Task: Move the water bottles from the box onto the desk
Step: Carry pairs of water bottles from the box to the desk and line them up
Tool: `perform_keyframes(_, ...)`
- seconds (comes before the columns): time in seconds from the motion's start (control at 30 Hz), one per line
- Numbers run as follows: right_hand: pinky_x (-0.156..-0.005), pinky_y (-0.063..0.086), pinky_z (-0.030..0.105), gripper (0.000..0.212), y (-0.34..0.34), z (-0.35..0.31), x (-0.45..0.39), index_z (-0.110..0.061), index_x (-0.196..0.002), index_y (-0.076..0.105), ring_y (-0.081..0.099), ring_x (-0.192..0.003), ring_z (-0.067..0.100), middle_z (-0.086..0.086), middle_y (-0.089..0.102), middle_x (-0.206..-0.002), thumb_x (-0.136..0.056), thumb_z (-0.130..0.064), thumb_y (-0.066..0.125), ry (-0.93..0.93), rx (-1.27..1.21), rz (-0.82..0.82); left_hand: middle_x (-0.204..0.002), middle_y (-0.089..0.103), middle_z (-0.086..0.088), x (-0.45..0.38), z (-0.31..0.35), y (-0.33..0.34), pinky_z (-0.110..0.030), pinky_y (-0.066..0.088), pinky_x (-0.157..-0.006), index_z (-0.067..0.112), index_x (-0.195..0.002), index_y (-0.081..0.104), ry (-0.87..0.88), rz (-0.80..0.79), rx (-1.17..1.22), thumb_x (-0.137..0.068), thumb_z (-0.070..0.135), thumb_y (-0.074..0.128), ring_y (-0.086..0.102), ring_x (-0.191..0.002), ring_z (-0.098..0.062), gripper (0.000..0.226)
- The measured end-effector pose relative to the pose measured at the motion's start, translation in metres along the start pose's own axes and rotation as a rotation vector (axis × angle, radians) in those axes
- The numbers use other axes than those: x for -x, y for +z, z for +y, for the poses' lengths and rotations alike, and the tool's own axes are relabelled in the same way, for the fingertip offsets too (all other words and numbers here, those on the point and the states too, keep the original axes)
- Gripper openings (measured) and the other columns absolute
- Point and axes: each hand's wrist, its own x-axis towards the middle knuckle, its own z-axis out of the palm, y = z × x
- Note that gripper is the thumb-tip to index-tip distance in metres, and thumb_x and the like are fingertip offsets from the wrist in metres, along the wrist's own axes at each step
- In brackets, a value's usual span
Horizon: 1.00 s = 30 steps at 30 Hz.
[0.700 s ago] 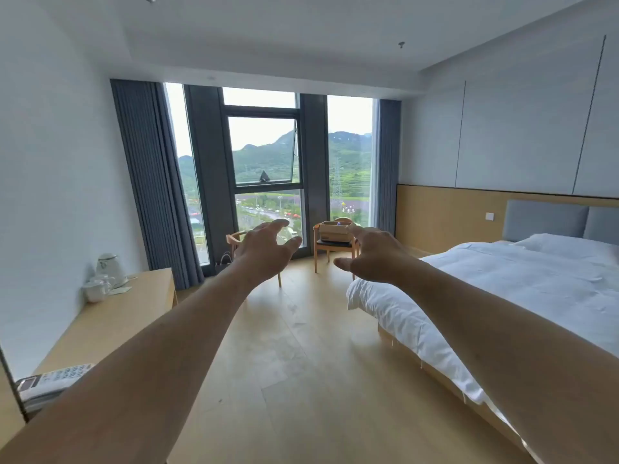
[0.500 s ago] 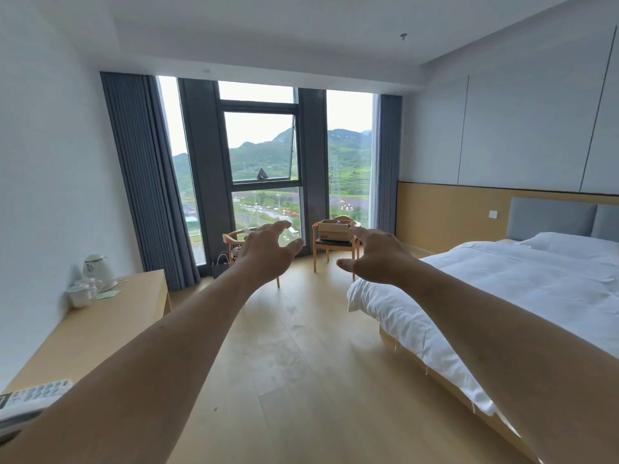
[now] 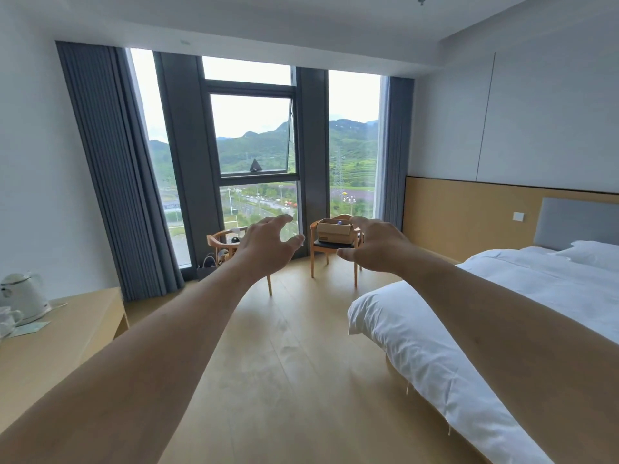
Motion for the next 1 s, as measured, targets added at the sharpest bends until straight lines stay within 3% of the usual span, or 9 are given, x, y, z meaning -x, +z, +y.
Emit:
perform_keyframes(0.17,-0.083,0.041,0.036,0.072,0.03,0.03,-0.118,-0.03,-0.144,0.043,0.051,-0.116,0.025,0.005,0.058,-0.13,-0.083,-0.056,0.069,-0.026,0.009,-0.023,-0.152,0.047,-0.001,-0.117,-0.028,0.046,-0.043,0.035,-0.107,0.032,-0.146,0.046,-0.029,0.0,0.023,-0.095,0.053,0.056,0.041,-0.139,-0.026,0.056)
perform_keyframes(0.37,-0.098,0.044,0.041,0.08,0.094,0.062,-0.249,-0.03,-0.151,0.036,0.048,-0.128,0.028,0.006,0.054,-0.141,-0.083,-0.055,0.07,0.008,0.024,-0.045,-0.155,0.044,-0.001,-0.248,-0.089,0.114,-0.043,0.035,-0.107,0.032,-0.148,0.044,-0.007,-0.031,0.02,-0.095,0.053,0.056,0.04,-0.14,-0.026,0.059)
perform_keyframes(0.57,-0.096,0.042,0.037,0.085,0.178,0.09,-0.408,-0.029,-0.154,0.033,0.047,-0.132,0.028,0.005,0.049,-0.147,-0.082,-0.056,0.07,0.065,0.034,-0.035,-0.155,0.043,-0.002,-0.406,-0.176,0.179,-0.044,0.036,-0.109,0.03,-0.149,0.043,0.037,-0.038,0.023,-0.095,0.052,0.057,0.039,-0.141,-0.027,0.06)
perform_keyframes(0.8,-0.083,0.038,0.031,0.074,0.224,0.106,-0.604,-0.029,-0.146,0.043,0.051,-0.125,0.027,0.004,0.055,-0.141,-0.082,-0.051,0.071,0.125,0.007,-0.025,-0.153,0.045,-0.001,-0.605,-0.232,0.225,-0.042,0.037,-0.107,0.029,-0.149,0.042,0.119,-0.068,0.011,-0.096,0.051,0.056,0.04,-0.14,-0.025,0.059)
perform_keyframes(1.0,-0.088,0.04,0.035,0.072,0.271,0.146,-0.738,-0.027,-0.146,0.043,0.048,-0.13,0.027,0.003,0.052,-0.145,-0.083,-0.049,0.072,0.17,-0.008,-0.018,-0.154,0.044,-0.001,-0.738,-0.274,0.286,-0.042,0.036,-0.108,0.029,-0.149,0.042,0.117,-0.107,0.029,-0.097,0.05,0.055,0.038,-0.141,-0.025,0.058)
